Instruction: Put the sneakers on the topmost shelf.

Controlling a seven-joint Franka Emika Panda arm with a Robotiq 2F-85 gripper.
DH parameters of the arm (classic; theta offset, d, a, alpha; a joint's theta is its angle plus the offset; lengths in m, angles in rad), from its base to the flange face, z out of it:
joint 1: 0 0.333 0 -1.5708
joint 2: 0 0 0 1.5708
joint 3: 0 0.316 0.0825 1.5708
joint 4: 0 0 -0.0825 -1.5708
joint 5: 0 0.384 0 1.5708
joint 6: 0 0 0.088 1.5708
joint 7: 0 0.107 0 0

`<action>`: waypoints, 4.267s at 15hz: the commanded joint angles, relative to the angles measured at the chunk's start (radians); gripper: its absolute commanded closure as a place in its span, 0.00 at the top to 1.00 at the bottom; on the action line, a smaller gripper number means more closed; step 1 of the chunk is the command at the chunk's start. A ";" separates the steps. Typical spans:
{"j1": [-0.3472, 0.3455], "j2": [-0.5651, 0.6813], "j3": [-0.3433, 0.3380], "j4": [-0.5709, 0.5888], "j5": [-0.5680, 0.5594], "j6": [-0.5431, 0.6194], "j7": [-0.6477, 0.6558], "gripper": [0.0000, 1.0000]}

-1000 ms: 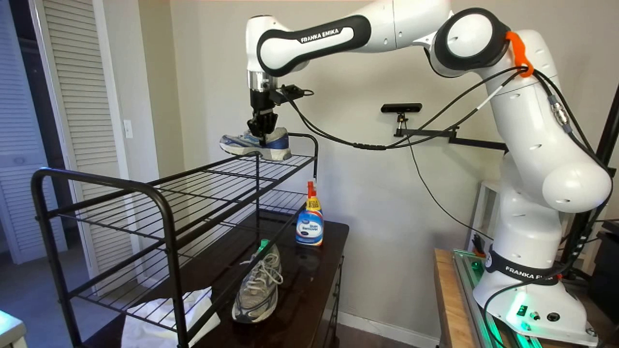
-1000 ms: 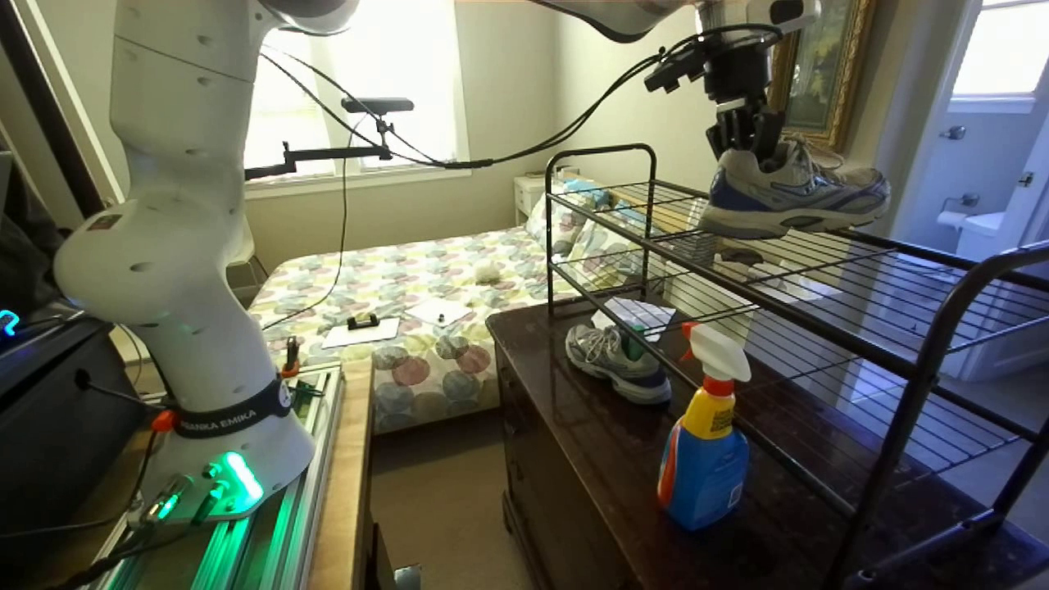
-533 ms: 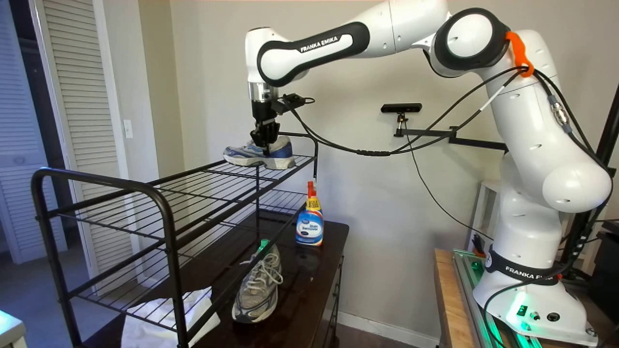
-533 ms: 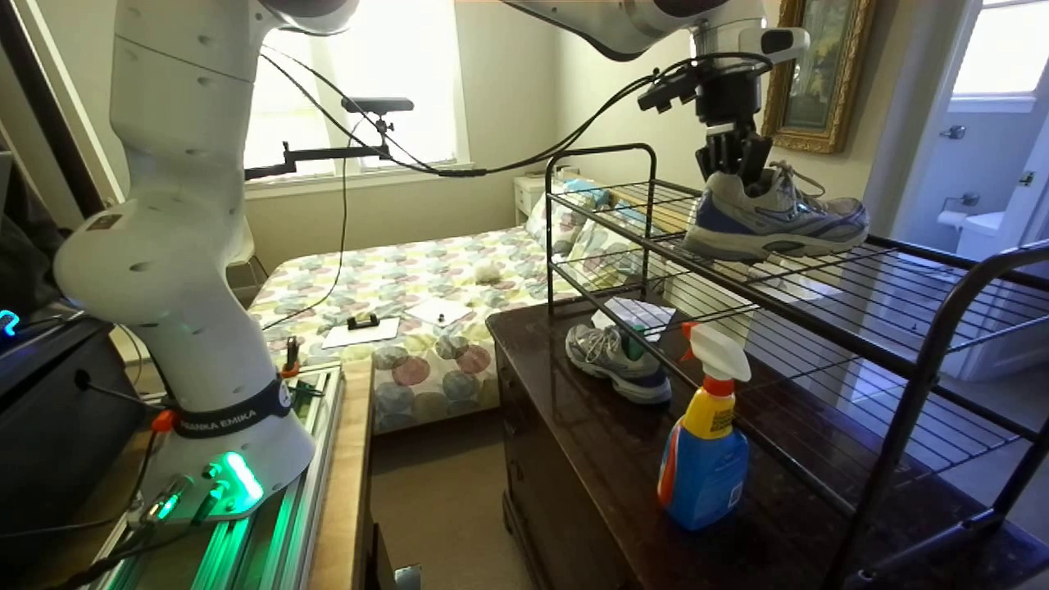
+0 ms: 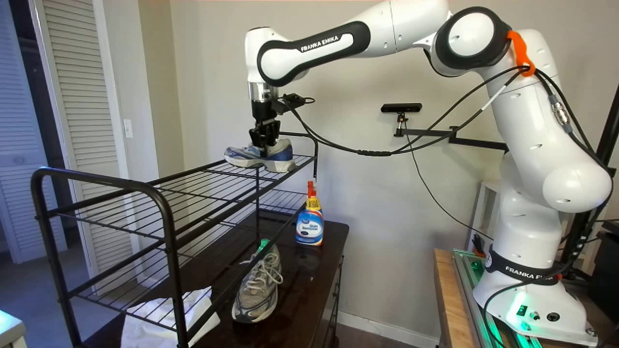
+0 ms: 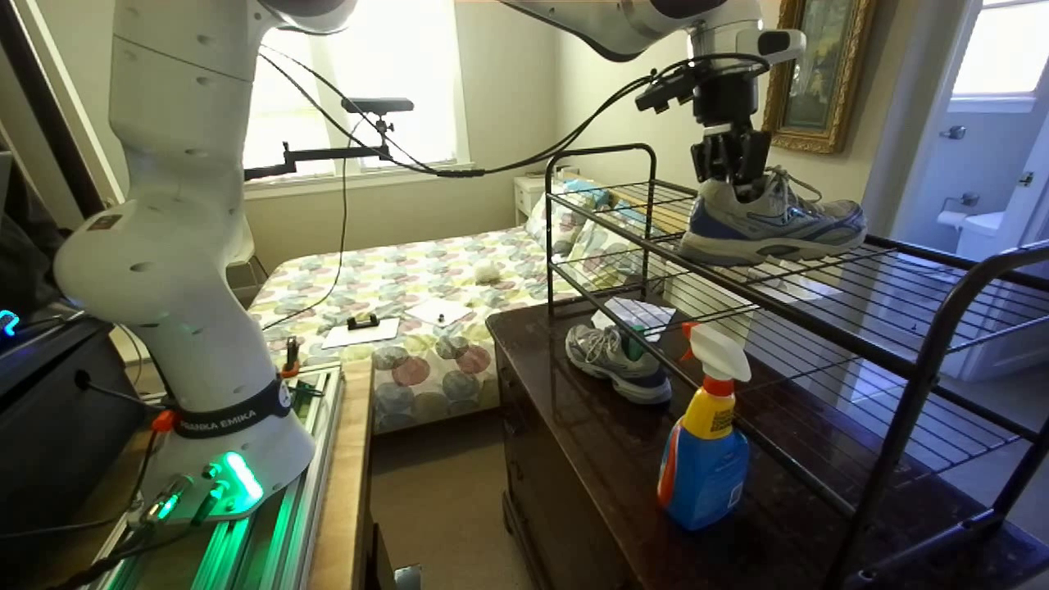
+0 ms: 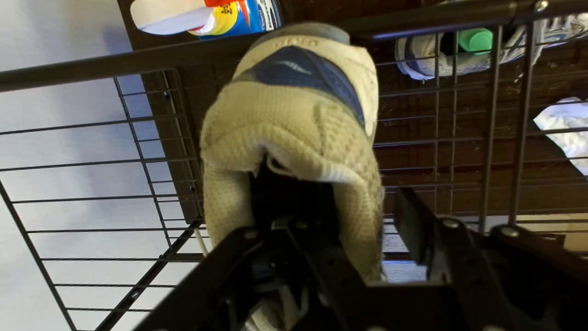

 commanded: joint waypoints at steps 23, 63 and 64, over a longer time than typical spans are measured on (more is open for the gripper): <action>0.044 -0.641 0.025 -0.512 -0.134 0.092 -0.306 1.00; 0.036 -0.601 -0.088 -1.334 -0.013 0.630 -1.392 1.00; 0.046 -0.589 -0.085 -1.352 0.009 0.683 -1.434 1.00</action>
